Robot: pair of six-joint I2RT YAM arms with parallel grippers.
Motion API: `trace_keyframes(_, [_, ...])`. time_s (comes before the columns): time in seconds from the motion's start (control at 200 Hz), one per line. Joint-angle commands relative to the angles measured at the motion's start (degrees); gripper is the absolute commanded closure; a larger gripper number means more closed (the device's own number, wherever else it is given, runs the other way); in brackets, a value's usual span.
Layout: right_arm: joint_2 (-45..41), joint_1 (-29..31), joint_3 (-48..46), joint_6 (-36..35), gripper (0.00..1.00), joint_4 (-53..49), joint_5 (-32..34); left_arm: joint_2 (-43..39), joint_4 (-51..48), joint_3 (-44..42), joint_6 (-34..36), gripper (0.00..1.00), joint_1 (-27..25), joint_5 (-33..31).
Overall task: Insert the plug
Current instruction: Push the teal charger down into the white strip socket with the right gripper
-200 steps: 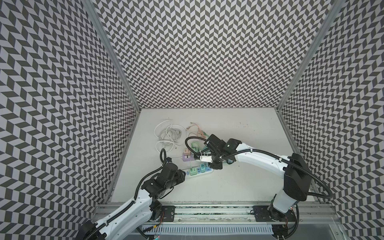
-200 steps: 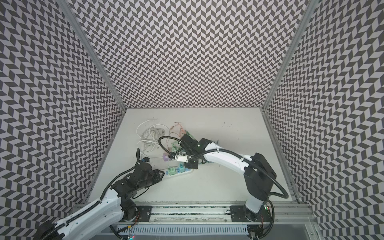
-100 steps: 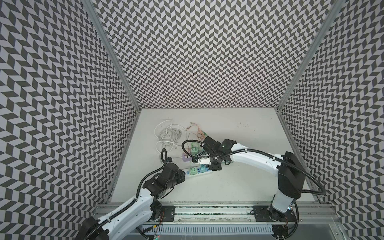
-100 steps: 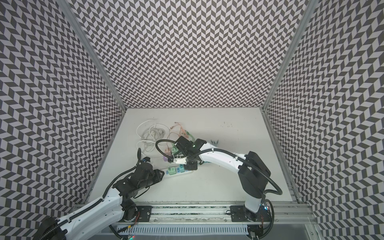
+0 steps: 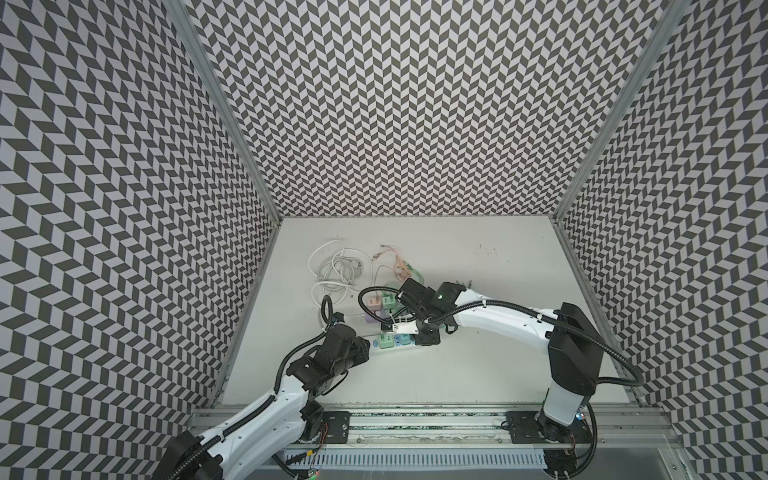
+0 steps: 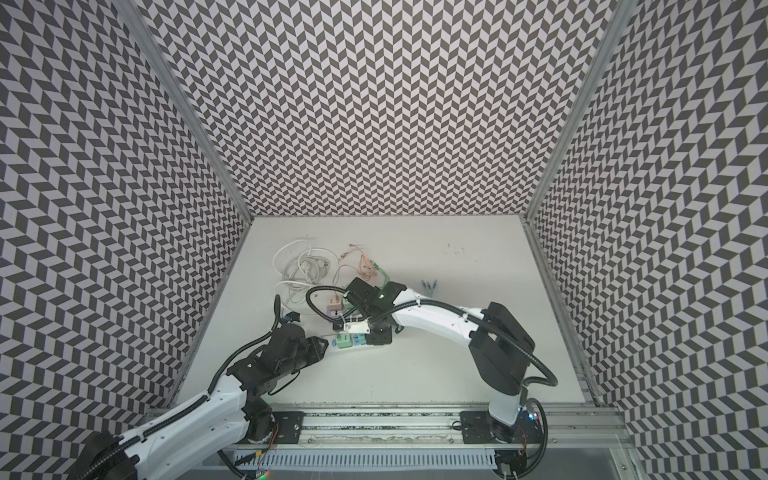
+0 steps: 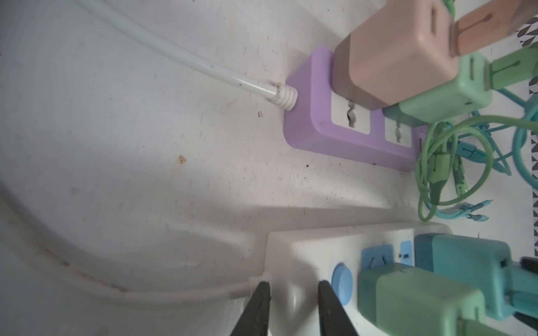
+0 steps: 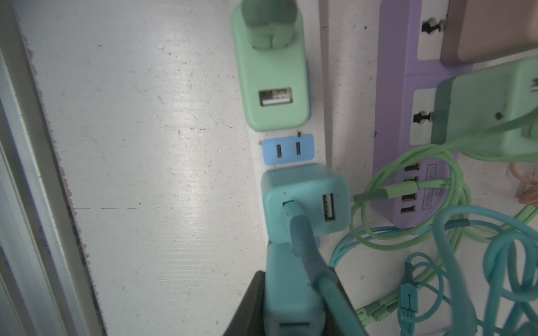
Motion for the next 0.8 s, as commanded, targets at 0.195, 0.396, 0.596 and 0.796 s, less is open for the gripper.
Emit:
trace_keyframes(0.195, [1.38,0.57,0.88,-0.97,0.91,0.1,1.57,0.43,0.31,0.01,1.59,0.69,1.09,-1.59])
trace_keyframes(0.396, [0.92,0.57,0.95,-0.73,0.91,-0.6,2.37,0.22,-0.19,0.24,1.93,0.69,1.61,-1.57])
trace_keyframes(0.596, [0.21,0.65,0.82,-0.24,0.91,-0.79,1.17,0.12,-0.16,0.26,1.9,0.69,1.78,-1.58])
trace_keyframes(0.796, [0.89,1.17,0.29,0.51,0.91,-1.39,0.64,0.06,-0.19,0.17,1.94,0.69,1.79,-1.64])
